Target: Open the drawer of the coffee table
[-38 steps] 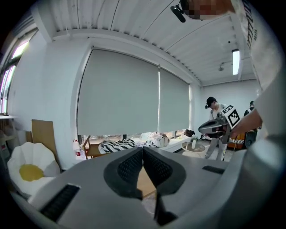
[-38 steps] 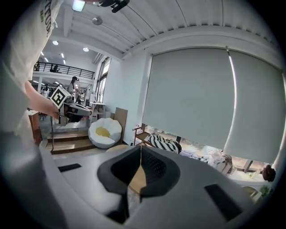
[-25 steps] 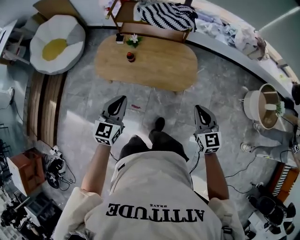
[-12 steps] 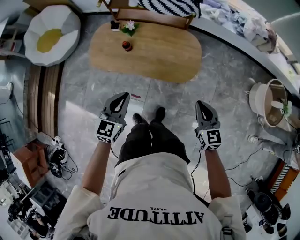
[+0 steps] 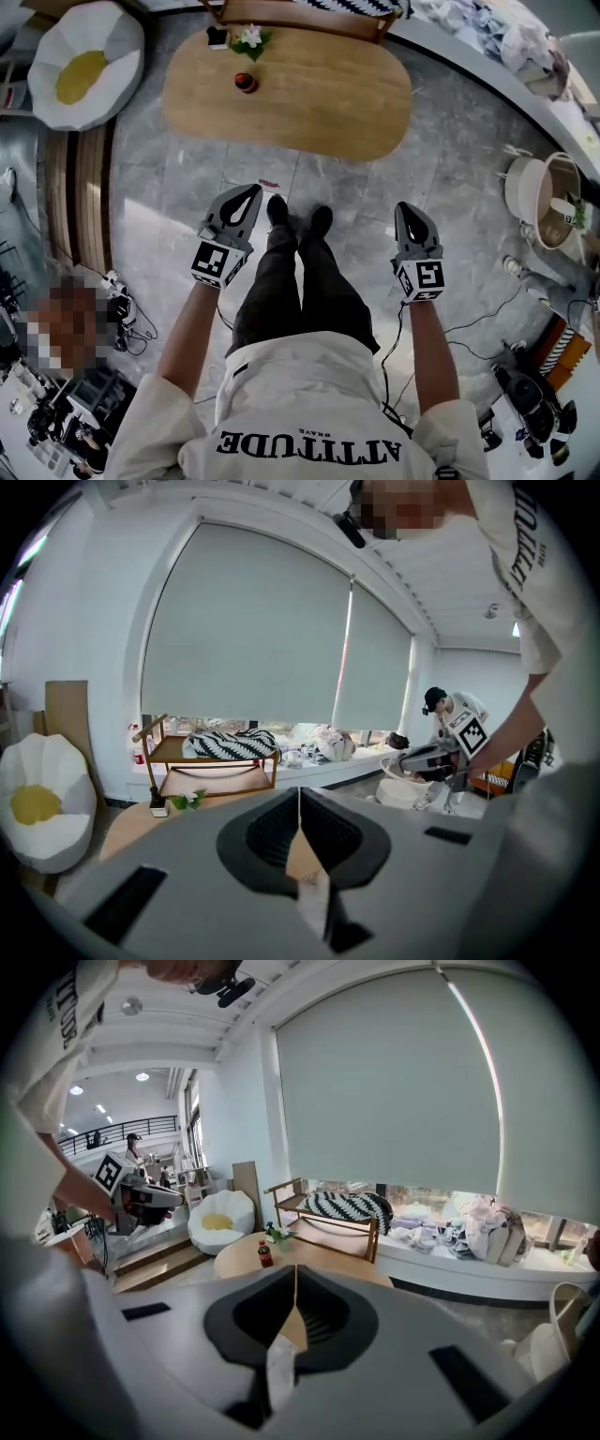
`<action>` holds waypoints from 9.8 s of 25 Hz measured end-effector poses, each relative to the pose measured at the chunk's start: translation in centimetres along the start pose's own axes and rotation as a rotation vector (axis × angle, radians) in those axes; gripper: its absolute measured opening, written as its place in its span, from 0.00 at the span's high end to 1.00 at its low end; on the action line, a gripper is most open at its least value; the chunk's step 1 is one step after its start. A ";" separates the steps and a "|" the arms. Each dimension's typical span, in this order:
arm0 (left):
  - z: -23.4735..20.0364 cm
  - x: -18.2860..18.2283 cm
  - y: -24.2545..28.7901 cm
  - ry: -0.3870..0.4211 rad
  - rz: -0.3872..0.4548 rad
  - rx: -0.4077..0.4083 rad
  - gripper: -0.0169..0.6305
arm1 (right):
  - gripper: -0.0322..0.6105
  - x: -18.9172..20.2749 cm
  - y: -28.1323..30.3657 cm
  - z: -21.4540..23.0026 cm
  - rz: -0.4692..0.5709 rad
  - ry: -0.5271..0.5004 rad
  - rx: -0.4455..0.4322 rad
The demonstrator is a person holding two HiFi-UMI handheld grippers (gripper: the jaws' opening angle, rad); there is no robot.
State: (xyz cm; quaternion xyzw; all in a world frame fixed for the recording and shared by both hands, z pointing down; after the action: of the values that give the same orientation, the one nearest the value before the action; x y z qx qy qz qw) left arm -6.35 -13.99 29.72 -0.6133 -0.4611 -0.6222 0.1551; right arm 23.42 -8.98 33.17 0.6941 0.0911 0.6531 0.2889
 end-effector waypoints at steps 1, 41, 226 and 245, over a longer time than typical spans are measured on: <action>-0.4 0.5 0.5 0.004 -0.006 0.006 0.94 | 0.92 0.4 0.5 0.0 -0.009 0.001 0.001; -13.1 35.2 14.4 -0.114 -0.268 -0.045 0.94 | 0.81 30.3 21.5 1.6 -0.326 -0.028 -0.017; -7.3 52.4 10.3 -0.235 -0.494 -0.192 0.59 | 0.49 48.2 17.2 -2.3 -0.472 -0.020 0.033; -1.9 25.2 5.7 -0.185 -0.272 -0.201 0.79 | 0.72 23.5 6.8 -0.9 -0.242 -0.006 0.069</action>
State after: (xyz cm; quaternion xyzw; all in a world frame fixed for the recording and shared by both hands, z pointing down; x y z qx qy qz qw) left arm -8.26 -9.02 55.11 -0.6125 -0.4875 -0.6213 -0.0356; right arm 23.94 -2.43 56.75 0.6894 0.1957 0.6078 0.3421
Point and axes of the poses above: the fingertips, and each gripper's own axes: y forward along the fingers, z to its right, x out of its underside, the point moved 2 cm from there along -y, backward along the fingers, and after that the axes turned 8 degrees about x, right-handed, at the moved point
